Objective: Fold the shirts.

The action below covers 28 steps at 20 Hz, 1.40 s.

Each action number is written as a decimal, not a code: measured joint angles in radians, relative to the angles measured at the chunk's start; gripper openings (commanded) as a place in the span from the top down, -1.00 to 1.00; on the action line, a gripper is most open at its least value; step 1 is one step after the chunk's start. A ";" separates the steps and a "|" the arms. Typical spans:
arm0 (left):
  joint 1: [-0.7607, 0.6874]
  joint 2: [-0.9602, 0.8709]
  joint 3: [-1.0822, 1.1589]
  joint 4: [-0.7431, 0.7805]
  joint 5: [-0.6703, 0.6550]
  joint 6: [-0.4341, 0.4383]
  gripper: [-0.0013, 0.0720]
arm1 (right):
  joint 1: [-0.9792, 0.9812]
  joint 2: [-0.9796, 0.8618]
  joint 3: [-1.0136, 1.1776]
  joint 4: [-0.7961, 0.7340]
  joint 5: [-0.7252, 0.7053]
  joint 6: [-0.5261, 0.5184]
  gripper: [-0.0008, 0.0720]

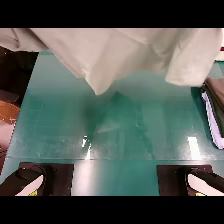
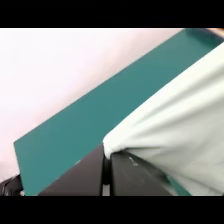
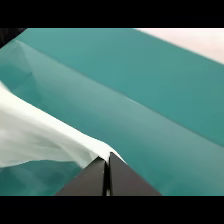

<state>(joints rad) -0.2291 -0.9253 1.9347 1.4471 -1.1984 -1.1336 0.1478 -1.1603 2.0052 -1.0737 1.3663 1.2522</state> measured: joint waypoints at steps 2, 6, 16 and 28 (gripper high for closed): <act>0.000 0.011 0.026 -0.053 -0.026 0.007 0.90 | -0.001 0.039 -0.018 -0.037 0.001 0.012 0.93; 0.001 -0.019 -0.027 -0.111 -0.105 0.011 0.90 | 0.011 0.030 -0.076 -0.087 0.037 0.050 0.93; 0.002 -0.394 -0.623 -0.167 -0.049 0.014 0.89 | 0.147 -0.287 -0.481 -0.100 0.118 0.077 0.93; 0.001 -0.386 -0.665 -0.164 -0.070 -0.016 -0.68 | 0.179 -0.150 -0.684 -0.098 0.127 0.077 0.93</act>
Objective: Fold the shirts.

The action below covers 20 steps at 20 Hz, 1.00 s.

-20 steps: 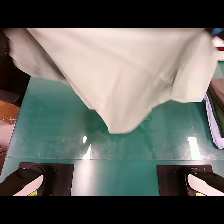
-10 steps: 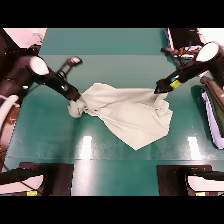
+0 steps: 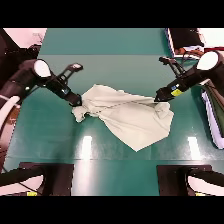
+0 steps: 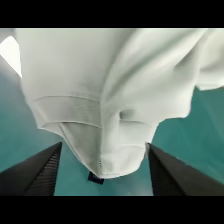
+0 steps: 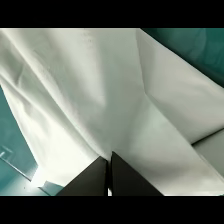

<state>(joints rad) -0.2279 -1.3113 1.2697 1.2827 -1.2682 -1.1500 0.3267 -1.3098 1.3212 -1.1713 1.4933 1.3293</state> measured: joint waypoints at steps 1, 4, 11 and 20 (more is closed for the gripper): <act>0.000 0.032 0.005 0.000 0.024 0.000 -0.68 | 0.000 0.027 -0.024 0.000 -0.004 0.000 0.93; 0.000 0.087 0.015 0.000 0.092 -0.016 -0.68 | 0.000 0.088 -0.088 -0.002 -0.031 0.000 0.93; 0.003 -0.097 0.106 -0.051 0.256 -0.027 -0.68 | 0.000 0.114 -0.147 0.000 -0.046 0.016 0.93; 0.079 -0.515 0.361 -0.351 0.172 0.039 -0.68 | 0.000 0.115 -0.153 0.001 -0.050 0.055 0.93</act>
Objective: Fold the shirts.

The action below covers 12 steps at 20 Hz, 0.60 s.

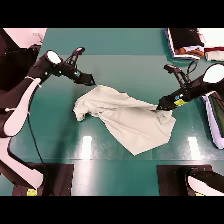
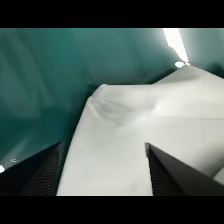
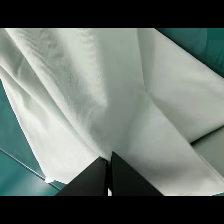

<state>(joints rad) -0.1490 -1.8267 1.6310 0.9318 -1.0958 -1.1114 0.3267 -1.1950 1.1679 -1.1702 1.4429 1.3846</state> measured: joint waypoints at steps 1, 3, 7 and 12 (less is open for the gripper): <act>0.001 -0.021 0.007 -0.020 -0.005 0.010 -0.68 | 0.000 0.000 0.000 0.000 -0.001 0.002 0.93; 0.004 -0.051 0.016 -0.044 -0.008 0.022 -0.68 | 0.000 0.000 0.000 0.000 -0.002 0.009 0.93; 0.004 -0.090 0.023 -0.071 -0.010 0.033 -0.68 | 0.000 0.000 0.000 0.000 -0.004 0.018 0.93; 0.004 -0.109 0.024 -0.092 0.005 0.037 -0.68 | 0.000 0.000 0.000 0.000 -0.008 0.022 0.93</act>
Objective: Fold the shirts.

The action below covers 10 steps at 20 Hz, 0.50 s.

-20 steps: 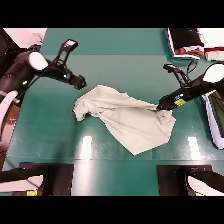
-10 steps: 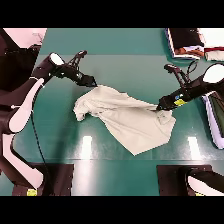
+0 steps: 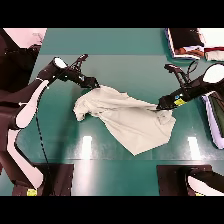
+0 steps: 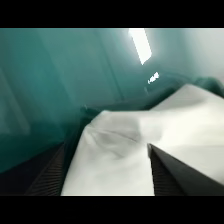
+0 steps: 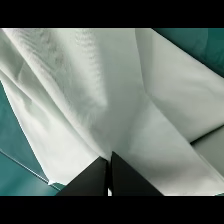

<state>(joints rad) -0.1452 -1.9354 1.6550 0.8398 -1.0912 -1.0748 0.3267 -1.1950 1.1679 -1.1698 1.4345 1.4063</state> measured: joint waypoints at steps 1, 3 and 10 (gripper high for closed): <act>0.000 -0.001 0.000 -0.002 0.001 0.001 -0.68 | 0.000 0.000 0.000 0.000 -0.005 0.002 0.93; -0.003 -0.003 0.000 -0.007 0.006 0.001 -0.68 | 0.000 0.000 0.000 0.000 -0.014 0.005 0.93; -0.038 -0.005 0.001 0.016 0.020 0.002 0.90 | 0.000 0.000 0.000 0.000 -0.025 0.010 0.93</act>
<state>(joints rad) -0.1829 -1.9408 1.6562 0.8558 -1.0714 -1.0725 0.3267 -1.1946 1.1679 -1.1698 1.4094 1.4158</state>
